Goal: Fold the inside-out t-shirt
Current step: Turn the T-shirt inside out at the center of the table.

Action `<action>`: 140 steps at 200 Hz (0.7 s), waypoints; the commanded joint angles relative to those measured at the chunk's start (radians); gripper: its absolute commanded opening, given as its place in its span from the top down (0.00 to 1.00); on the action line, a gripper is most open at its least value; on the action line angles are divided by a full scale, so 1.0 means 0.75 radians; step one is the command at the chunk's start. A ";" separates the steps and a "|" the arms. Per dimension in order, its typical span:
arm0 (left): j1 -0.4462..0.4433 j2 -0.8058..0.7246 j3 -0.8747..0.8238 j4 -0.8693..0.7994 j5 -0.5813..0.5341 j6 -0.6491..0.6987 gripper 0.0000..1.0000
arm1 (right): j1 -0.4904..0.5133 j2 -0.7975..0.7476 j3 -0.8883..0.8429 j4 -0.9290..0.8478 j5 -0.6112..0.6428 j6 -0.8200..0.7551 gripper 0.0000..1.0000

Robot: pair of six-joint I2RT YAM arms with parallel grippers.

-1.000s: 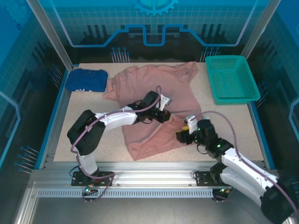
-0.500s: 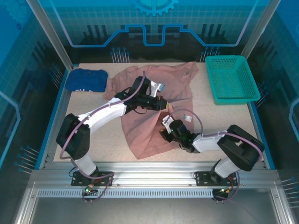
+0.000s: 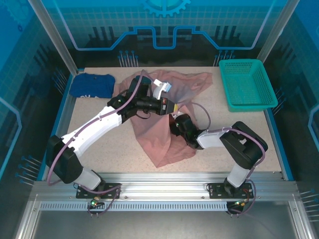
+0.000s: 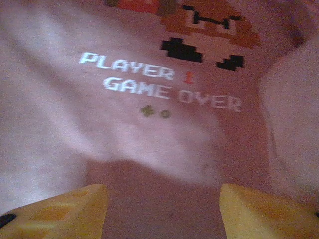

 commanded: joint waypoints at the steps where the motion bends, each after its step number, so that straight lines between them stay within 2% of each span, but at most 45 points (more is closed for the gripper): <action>1: -0.027 -0.064 0.030 0.002 0.096 0.063 1.00 | -0.034 0.064 0.100 -0.111 0.059 0.067 0.37; 37: -0.134 -0.079 0.145 0.077 0.059 0.067 1.00 | -0.036 0.158 0.257 -0.204 0.025 0.070 0.34; 68: -0.216 -0.043 0.310 0.066 0.090 0.086 1.00 | -0.037 0.240 0.434 -0.369 0.011 0.095 0.32; 119: -0.255 -0.104 0.376 0.135 0.196 0.059 1.00 | -0.054 0.356 0.670 -0.590 -0.006 0.112 0.28; 140: -0.254 -0.148 0.378 0.134 0.169 0.096 1.00 | -0.070 0.402 0.726 -0.685 -0.034 0.122 0.24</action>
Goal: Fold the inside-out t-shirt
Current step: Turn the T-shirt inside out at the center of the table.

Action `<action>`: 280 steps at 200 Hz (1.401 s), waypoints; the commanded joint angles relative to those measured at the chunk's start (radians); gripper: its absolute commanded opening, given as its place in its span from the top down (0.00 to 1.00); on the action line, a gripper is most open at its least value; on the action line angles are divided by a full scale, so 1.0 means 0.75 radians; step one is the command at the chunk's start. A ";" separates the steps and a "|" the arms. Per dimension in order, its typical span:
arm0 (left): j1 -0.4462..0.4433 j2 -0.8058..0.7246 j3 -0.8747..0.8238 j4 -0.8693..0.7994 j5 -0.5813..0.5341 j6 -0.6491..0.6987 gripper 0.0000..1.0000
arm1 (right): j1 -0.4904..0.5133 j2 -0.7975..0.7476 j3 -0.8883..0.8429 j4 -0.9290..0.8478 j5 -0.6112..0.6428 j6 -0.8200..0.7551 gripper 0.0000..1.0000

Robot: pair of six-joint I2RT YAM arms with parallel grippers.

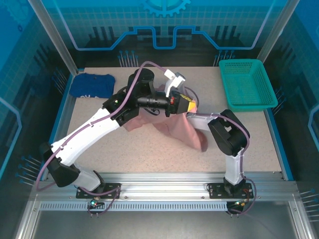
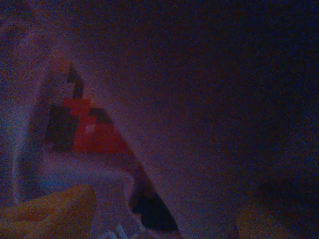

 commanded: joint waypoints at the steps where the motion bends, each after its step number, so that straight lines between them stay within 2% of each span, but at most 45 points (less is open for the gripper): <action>1: -0.014 -0.101 0.045 0.074 0.078 0.048 1.00 | -0.034 0.067 0.066 -0.197 -0.034 0.033 0.24; 45: 0.038 -0.188 0.021 0.223 0.015 0.004 1.00 | -0.049 0.126 0.137 -0.330 -0.114 0.043 0.19; 74: 0.092 -0.239 -0.010 0.304 -0.082 -0.029 1.00 | -0.051 0.168 0.185 -0.425 -0.136 0.042 0.23; 84: 0.107 -0.261 -0.035 0.300 -0.166 -0.010 1.00 | -0.055 0.170 0.173 -0.432 -0.154 0.041 0.32; 104: 0.128 -0.301 -0.109 0.260 -0.367 0.049 1.00 | -0.067 0.156 0.128 -0.418 -0.217 0.047 0.66; 121: 0.165 -0.326 -0.180 0.224 -0.532 0.061 1.00 | -0.079 0.131 0.087 -0.399 -0.264 0.041 0.91; 136: 0.229 -0.346 -0.262 0.187 -0.694 0.038 1.00 | -0.082 0.062 0.046 -0.375 -0.286 0.021 1.00; 162: 0.403 -0.353 -0.444 0.140 -0.930 -0.044 1.00 | -0.084 -0.182 -0.085 -0.266 -0.440 -0.045 1.00; 187: 0.607 -0.282 -0.593 0.131 -0.985 -0.125 1.00 | -0.093 -0.457 -0.245 -0.122 -0.632 -0.057 1.00; 205: 0.688 -0.204 -0.650 0.140 -1.044 -0.130 1.00 | -0.117 -0.614 -0.315 -0.059 -0.742 -0.033 1.00; 236: 0.734 -0.046 -0.674 0.146 -1.072 -0.123 1.00 | -0.184 -0.777 -0.337 0.031 -0.932 0.018 1.00; 280: 0.722 0.183 -0.656 0.162 -0.963 -0.143 1.00 | -0.263 -0.816 -0.188 0.093 -1.232 0.067 1.00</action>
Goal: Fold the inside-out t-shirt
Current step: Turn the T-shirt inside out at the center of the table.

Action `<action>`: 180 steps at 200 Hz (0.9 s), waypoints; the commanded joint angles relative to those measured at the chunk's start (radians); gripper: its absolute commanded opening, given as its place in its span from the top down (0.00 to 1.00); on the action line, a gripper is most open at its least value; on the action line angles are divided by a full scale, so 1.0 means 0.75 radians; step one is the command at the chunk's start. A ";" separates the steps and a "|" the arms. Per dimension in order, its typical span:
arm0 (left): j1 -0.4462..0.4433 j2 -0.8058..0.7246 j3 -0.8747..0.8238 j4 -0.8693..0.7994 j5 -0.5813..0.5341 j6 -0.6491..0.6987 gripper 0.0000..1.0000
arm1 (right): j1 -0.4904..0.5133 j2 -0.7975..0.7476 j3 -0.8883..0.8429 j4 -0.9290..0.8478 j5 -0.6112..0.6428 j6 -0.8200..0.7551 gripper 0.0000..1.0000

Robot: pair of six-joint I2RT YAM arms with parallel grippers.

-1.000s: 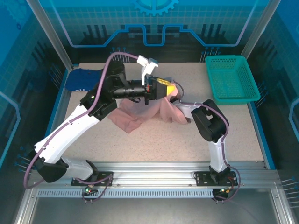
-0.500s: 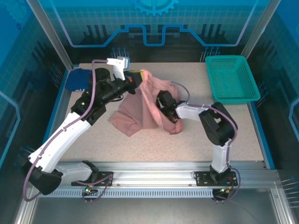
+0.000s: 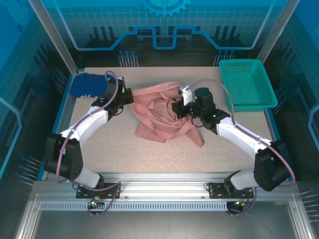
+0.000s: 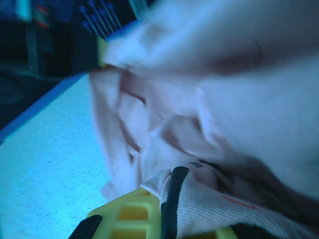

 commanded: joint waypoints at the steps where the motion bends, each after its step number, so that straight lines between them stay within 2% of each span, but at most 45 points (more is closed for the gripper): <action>1: -0.003 0.098 0.014 0.018 0.044 -0.033 1.00 | -0.050 -0.034 0.114 0.099 -0.243 0.041 1.00; 16: -0.005 0.178 0.003 0.018 0.074 -0.043 1.00 | -0.096 -0.059 0.169 0.107 -0.338 0.042 1.00; 44: 0.027 0.286 -0.077 0.028 0.040 -0.088 1.00 | -0.223 -0.153 0.189 0.110 -0.434 0.059 1.00; 66: 0.046 0.260 -0.200 0.126 0.086 -0.159 1.00 | -0.329 -0.212 0.170 0.135 -0.463 0.097 1.00; 79: 0.038 0.183 -0.286 0.224 0.191 -0.200 1.00 | -0.351 -0.218 0.175 0.139 -0.493 0.100 1.00; 83: 0.029 0.144 -0.315 0.263 0.225 -0.211 0.94 | -0.349 -0.215 0.179 0.136 -0.499 0.094 1.00; 92: 0.003 0.041 -0.372 0.324 0.263 -0.222 0.71 | -0.347 -0.204 0.194 0.109 -0.516 0.070 1.00; 99: -0.024 -0.040 -0.404 0.345 0.264 -0.208 0.57 | -0.343 -0.195 0.207 0.077 -0.526 0.050 1.00; 124: -0.105 -0.270 -0.449 0.380 0.280 -0.150 0.31 | -0.340 -0.176 0.213 0.023 -0.553 -0.005 1.00; 140: -0.146 -0.308 -0.430 0.445 0.427 -0.146 0.23 | -0.337 -0.162 0.218 0.010 -0.562 -0.018 1.00; 160: -0.215 -0.253 -0.356 0.531 0.645 -0.202 0.21 | -0.327 -0.142 0.230 -0.001 -0.564 -0.024 1.00; 180: -0.303 -0.183 -0.265 0.548 0.731 -0.215 0.20 | -0.318 -0.131 0.242 -0.030 -0.558 -0.045 1.00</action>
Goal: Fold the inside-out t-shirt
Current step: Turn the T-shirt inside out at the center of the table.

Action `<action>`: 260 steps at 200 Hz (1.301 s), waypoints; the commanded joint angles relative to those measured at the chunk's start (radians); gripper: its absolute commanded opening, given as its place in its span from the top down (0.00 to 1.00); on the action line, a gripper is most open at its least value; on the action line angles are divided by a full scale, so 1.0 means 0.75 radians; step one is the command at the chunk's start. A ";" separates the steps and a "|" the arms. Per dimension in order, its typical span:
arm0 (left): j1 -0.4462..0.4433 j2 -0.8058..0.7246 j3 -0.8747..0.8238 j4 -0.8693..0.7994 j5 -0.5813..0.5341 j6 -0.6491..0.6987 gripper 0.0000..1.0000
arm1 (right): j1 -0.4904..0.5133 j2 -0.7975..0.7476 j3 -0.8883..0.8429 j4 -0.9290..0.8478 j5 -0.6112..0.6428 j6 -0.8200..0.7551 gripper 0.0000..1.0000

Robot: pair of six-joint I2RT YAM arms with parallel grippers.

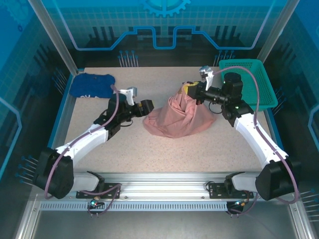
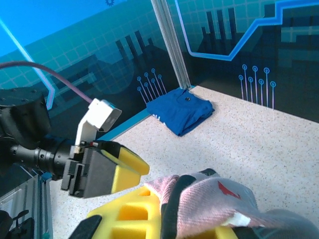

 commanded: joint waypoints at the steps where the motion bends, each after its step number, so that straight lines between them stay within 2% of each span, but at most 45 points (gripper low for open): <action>1: -0.086 0.088 0.098 0.078 0.228 -0.035 0.21 | 0.020 0.009 0.067 -0.007 -0.042 -0.048 1.00; 18: -0.129 0.173 0.172 0.080 0.254 -0.048 0.22 | 0.025 0.011 0.065 -0.011 -0.042 -0.049 1.00; 30: -0.137 0.242 0.228 0.063 0.269 -0.057 0.29 | 0.027 0.006 0.063 -0.013 -0.040 -0.050 1.00; 48: -0.131 0.330 0.291 -0.002 0.211 -0.057 0.53 | 0.027 -0.013 0.057 -0.019 -0.028 -0.058 1.00; 67: -0.093 0.372 0.264 0.018 0.143 -0.099 0.78 | 0.008 -0.056 0.073 -0.045 0.012 -0.069 1.00; 85: -0.028 0.380 0.173 0.087 0.107 -0.169 0.92 | -0.035 -0.094 0.108 -0.007 0.032 -0.011 1.00; 115: -0.007 0.385 0.042 0.030 -0.036 -0.189 0.98 | -0.046 -0.075 0.195 0.180 0.020 0.202 1.00; 131: -0.007 0.372 -0.067 0.068 -0.093 -0.213 0.96 | -0.028 -0.057 0.231 0.212 0.003 0.255 1.00; 151: -0.008 0.345 -0.184 0.114 -0.133 -0.214 0.93 | -0.007 -0.077 0.208 0.105 0.004 0.181 1.00; 174: -0.008 0.266 -0.258 0.069 -0.196 -0.139 0.71 | -0.025 -0.148 0.033 -0.025 0.046 0.077 1.00; 191: -0.010 0.146 -0.305 0.030 -0.276 -0.079 0.49 | -0.041 -0.180 -0.085 -0.094 0.034 0.016 1.00; 211: -0.017 0.007 -0.324 0.018 -0.311 0.000 0.38 | -0.050 -0.191 -0.168 -0.144 -0.020 -0.047 1.00; 235: -0.054 -0.038 -0.280 0.028 -0.239 0.064 0.32 | -0.054 -0.209 -0.210 -0.192 -0.022 -0.103 1.00; 260: -0.145 0.096 -0.116 -0.042 -0.080 0.114 0.32 | -0.066 -0.224 -0.228 -0.193 -0.020 -0.098 1.00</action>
